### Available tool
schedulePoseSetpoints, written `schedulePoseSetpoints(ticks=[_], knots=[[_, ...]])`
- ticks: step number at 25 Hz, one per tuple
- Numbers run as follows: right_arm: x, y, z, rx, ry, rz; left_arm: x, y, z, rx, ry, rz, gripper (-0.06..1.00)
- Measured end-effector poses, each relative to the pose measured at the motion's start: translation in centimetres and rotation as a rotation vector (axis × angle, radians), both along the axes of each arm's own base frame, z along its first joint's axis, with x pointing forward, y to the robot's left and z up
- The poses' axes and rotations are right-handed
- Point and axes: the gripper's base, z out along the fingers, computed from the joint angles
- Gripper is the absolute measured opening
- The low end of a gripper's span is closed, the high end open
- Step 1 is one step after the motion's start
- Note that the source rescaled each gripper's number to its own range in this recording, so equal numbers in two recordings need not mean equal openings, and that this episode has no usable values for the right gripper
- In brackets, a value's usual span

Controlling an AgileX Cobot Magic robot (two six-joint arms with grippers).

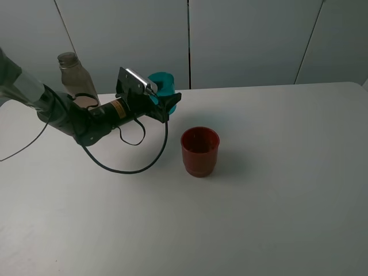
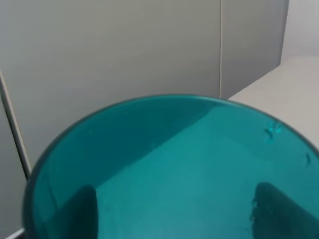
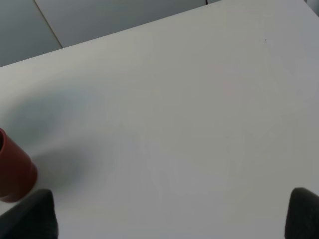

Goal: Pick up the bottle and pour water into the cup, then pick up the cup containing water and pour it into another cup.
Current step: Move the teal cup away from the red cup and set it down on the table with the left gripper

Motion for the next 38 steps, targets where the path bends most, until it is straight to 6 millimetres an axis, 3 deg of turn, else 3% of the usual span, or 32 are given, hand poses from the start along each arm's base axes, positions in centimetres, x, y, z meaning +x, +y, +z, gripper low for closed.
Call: schedulePoseSetpoints(ticks=[6, 16, 23, 38], knots=[[0.0, 0.0, 0.0, 0.000, 0.000, 0.000, 0.8, -0.3, -1.1, -0.110, 0.068, -0.002, 0.09], [0.0, 0.0, 0.0, 0.002, 0.000, -0.001, 0.7, -0.2, -3.9, -0.104, 0.114, 0.012, 0.09], [0.0, 0.0, 0.0, 0.002, 0.000, -0.001, 0.6, -0.2, -3.9, -0.017, 0.022, 0.001, 0.09], [0.0, 0.0, 0.0, 0.002, 0.000, -0.001, 0.7, 0.5, -4.7, -0.055, 0.039, 0.010, 0.09]])
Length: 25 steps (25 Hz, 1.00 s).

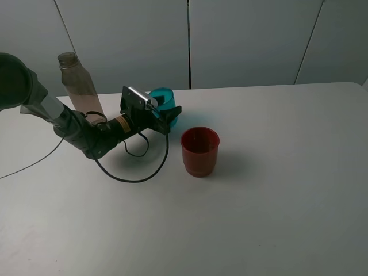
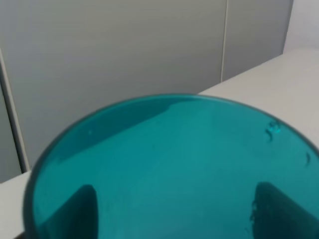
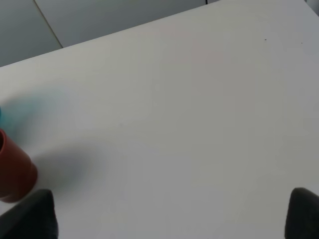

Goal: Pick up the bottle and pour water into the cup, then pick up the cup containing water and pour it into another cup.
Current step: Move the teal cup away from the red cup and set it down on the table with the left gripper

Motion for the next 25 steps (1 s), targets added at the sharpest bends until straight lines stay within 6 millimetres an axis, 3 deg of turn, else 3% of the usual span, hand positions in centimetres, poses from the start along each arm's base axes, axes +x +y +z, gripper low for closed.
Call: schedulePoseSetpoints(ticks=[19, 20, 23, 24, 25], knots=[[0.00, 0.00, 0.00, 0.000, 0.000, 0.000, -0.15, 0.07, -0.03, 0.004, -0.004, -0.055, 0.09], [0.00, 0.00, 0.00, 0.000, 0.000, 0.000, -0.16, 0.06, -0.03, 0.004, -0.004, -0.056, 0.17], [0.00, 0.00, 0.00, 0.000, 0.000, 0.000, -0.24, 0.03, -0.25, 0.017, 0.005, -0.064, 0.80], [0.00, 0.00, 0.00, 0.000, 0.000, 0.000, -0.25, 0.02, -0.27, 0.018, 0.008, -0.066, 0.92], [0.00, 0.00, 0.00, 0.000, 0.000, 0.000, -0.24, 0.02, -0.27, 0.018, 0.008, -0.065, 0.95]])
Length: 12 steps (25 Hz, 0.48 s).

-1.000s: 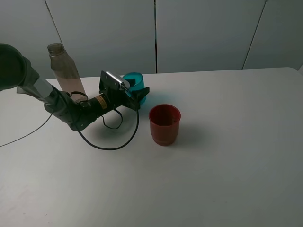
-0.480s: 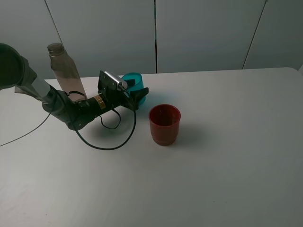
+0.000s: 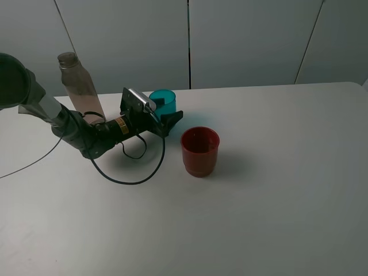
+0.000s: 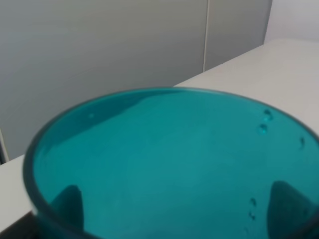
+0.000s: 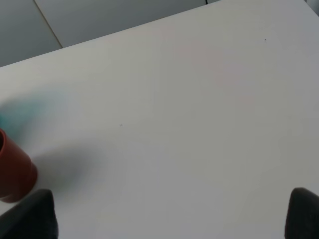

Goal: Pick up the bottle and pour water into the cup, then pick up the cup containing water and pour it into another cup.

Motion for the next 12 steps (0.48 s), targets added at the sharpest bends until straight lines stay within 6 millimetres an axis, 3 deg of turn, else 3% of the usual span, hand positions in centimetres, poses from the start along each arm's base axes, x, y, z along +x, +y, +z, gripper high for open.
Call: schedulePoseSetpoints(ticks=[8, 12], knots=[[0.0, 0.0, 0.0, 0.000, 0.000, 0.000, 0.0, 0.0, 0.1, 0.002, -0.001, -0.002, 0.99], [0.0, 0.0, 0.0, 0.000, 0.000, 0.000, 0.4, -0.1, 1.9, -0.006, -0.039, -0.003, 0.99]])
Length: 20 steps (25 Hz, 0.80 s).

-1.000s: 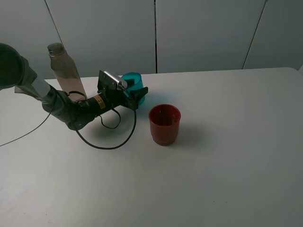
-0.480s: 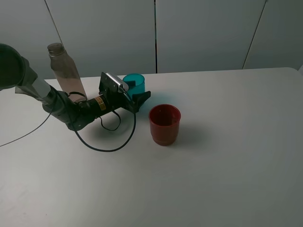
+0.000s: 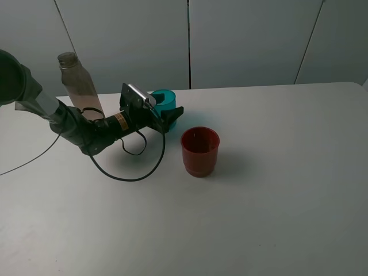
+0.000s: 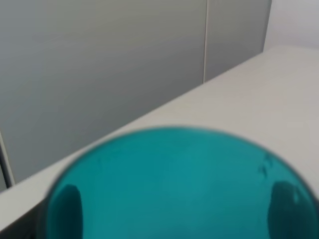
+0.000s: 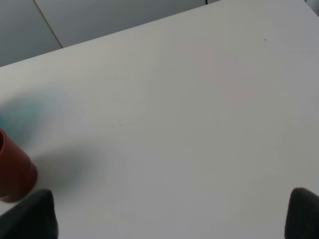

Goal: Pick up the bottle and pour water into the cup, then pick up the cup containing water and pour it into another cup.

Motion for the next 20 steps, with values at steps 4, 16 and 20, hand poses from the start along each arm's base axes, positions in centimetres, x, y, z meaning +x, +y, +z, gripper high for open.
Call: schedulePoseSetpoints(ticks=[4, 16, 20], knots=[[0.0, 0.0, 0.0, 0.000, 0.000, 0.000, 0.5, -0.2, 3.4, -0.021, -0.072, -0.002, 0.99], [0.0, 0.0, 0.0, 0.000, 0.000, 0.000, 0.4, -0.2, 15.1, -0.008, -0.193, -0.008, 0.99], [0.0, 0.0, 0.0, 0.000, 0.000, 0.000, -0.1, 0.2, 18.8, 0.013, -0.173, 0.029, 0.99]])
